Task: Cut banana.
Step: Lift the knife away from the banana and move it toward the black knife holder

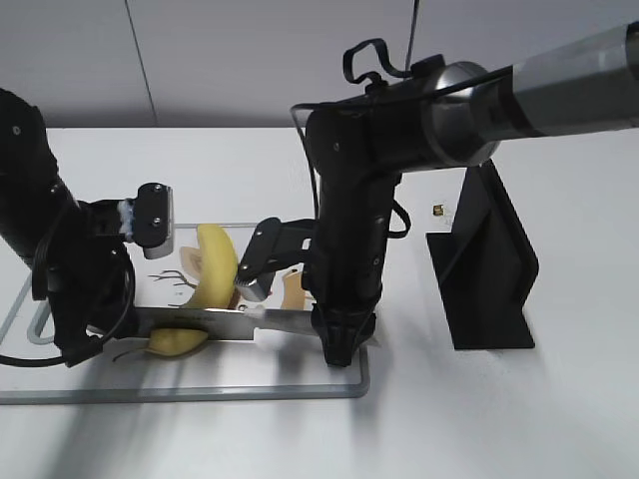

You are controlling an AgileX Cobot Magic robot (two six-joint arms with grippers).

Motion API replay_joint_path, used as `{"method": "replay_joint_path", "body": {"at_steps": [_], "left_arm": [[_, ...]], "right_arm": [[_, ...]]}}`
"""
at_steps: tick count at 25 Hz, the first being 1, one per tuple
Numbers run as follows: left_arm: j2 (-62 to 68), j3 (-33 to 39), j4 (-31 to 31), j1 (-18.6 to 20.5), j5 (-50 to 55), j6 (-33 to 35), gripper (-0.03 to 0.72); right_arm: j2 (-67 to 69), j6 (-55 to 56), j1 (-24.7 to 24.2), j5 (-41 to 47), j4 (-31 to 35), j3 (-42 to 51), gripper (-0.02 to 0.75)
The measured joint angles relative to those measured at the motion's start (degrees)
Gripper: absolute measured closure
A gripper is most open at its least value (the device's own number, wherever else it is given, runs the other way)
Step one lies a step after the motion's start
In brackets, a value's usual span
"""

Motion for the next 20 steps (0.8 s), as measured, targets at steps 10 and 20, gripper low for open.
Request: {"method": "replay_joint_path", "body": {"at_steps": [10, 20], "left_arm": [[2.4, -0.9, -0.5, 0.2, 1.1, 0.1, 0.678], [2.8, -1.2, -1.3, 0.5, 1.3, -0.1, 0.678]], "right_arm": [[1.6, 0.2, 0.0, 7.1, -0.5, -6.0, 0.556], [3.0, 0.2, 0.0, 12.4, -1.4, -12.5, 0.556]]}}
